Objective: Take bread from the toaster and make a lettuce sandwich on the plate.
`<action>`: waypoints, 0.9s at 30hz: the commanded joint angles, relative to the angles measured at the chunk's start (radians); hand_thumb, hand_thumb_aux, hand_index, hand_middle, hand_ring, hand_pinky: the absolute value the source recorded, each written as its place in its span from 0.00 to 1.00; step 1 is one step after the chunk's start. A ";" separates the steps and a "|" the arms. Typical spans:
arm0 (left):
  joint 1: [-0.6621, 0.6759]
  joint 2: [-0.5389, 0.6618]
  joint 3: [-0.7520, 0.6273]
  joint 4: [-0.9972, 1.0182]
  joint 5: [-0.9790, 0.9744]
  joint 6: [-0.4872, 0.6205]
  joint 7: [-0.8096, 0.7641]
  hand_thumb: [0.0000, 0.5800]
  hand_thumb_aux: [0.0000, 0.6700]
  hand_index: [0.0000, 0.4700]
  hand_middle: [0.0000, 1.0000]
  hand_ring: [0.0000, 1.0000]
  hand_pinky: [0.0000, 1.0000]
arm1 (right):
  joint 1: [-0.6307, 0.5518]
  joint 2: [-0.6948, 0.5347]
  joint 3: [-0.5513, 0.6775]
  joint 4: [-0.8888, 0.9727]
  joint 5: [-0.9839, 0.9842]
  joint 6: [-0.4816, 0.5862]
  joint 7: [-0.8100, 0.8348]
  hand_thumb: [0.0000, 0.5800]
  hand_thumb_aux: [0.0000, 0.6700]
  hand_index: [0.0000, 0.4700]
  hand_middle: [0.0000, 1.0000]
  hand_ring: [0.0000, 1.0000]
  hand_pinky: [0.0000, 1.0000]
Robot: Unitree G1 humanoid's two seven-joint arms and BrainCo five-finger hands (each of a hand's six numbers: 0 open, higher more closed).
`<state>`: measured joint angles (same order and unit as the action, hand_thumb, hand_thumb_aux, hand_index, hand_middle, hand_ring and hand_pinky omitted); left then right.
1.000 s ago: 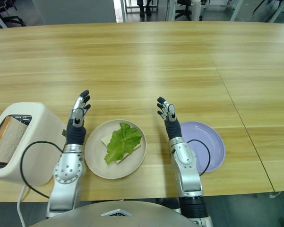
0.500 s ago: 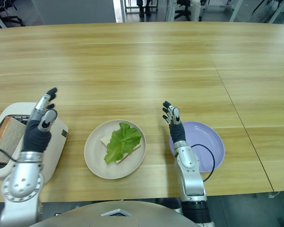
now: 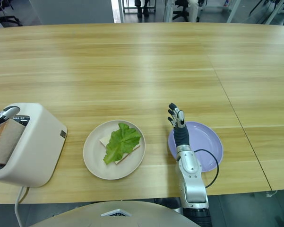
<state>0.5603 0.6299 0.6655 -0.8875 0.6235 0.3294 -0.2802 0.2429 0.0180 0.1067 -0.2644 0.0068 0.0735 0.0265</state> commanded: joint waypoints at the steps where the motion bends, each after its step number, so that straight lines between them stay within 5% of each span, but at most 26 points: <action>1: 0.073 0.031 0.054 0.076 0.097 -0.048 -0.060 0.00 0.00 0.00 0.00 0.00 0.00 | 0.003 0.002 0.003 -0.005 -0.011 0.005 -0.009 0.00 0.00 0.00 0.00 0.00 0.00; 13: 0.235 0.023 0.196 0.121 0.120 -0.124 -0.244 0.00 0.00 0.00 0.00 0.00 0.00 | -0.008 -0.005 -0.001 0.014 -0.016 0.002 -0.013 0.00 0.00 0.00 0.00 0.00 0.00; 24: 0.179 0.044 0.316 0.115 0.002 -0.157 -0.352 0.00 0.00 0.00 0.00 0.00 0.00 | -0.023 0.004 0.007 0.047 -0.026 -0.011 -0.016 0.00 0.00 0.00 0.00 0.00 0.00; 26: 0.178 0.032 0.303 0.113 0.002 -0.164 -0.359 0.22 0.12 0.12 0.00 0.00 0.00 | -0.027 0.003 0.010 0.051 -0.026 -0.012 -0.015 0.00 0.00 0.00 0.00 0.00 0.00; 27: 0.180 0.026 0.295 0.111 0.000 -0.167 -0.363 0.22 0.12 0.12 0.00 0.00 0.00 | -0.027 0.002 0.011 0.052 -0.026 -0.013 -0.015 0.00 0.00 0.00 0.00 0.00 0.00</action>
<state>0.7357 0.6699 0.9882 -0.7778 0.6315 0.1720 -0.6209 0.2189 0.0185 0.1192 -0.2249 -0.0148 0.0597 0.0132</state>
